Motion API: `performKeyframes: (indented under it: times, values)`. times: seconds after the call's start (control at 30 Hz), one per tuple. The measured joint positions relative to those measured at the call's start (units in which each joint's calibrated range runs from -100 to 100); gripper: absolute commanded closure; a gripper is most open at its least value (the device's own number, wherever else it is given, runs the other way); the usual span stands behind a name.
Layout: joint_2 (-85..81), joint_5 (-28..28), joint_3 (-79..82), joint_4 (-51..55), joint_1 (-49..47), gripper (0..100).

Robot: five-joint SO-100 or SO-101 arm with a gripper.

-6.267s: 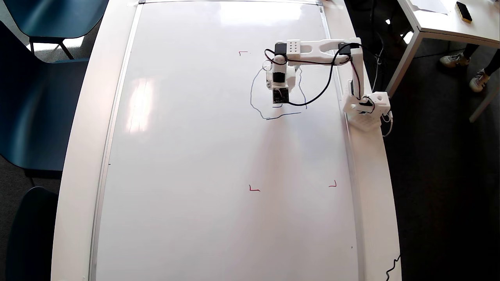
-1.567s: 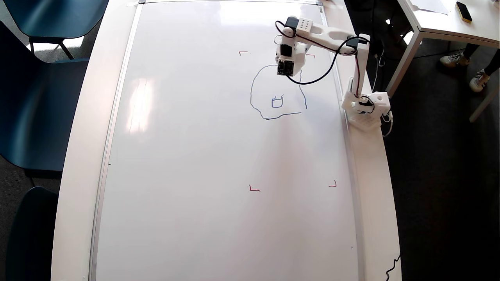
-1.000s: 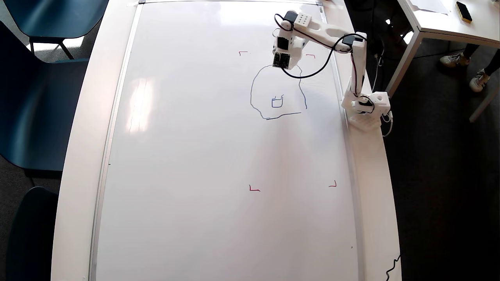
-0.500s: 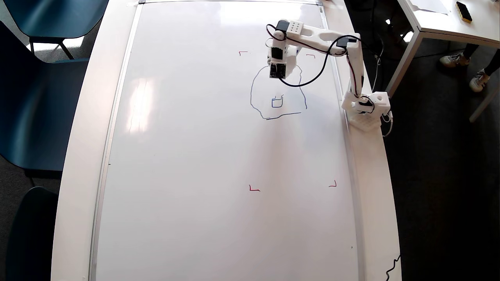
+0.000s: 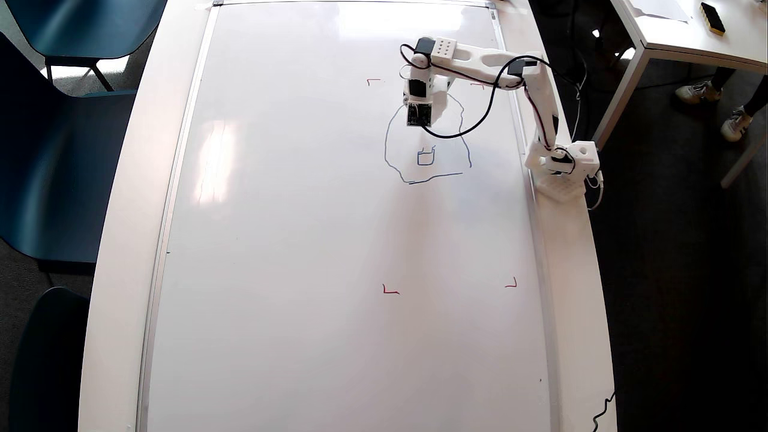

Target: Draw on a whiteboard a robot head using a pen attached to the gripper

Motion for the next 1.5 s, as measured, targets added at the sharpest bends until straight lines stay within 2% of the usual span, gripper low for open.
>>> performKeyframes:
  times: [0.73,1.5]
  values:
    - [2.8,-0.7,-0.3,0.1,-3.3,99]
    - [2.0,-0.6,1.6,-0.5,1.9,99]
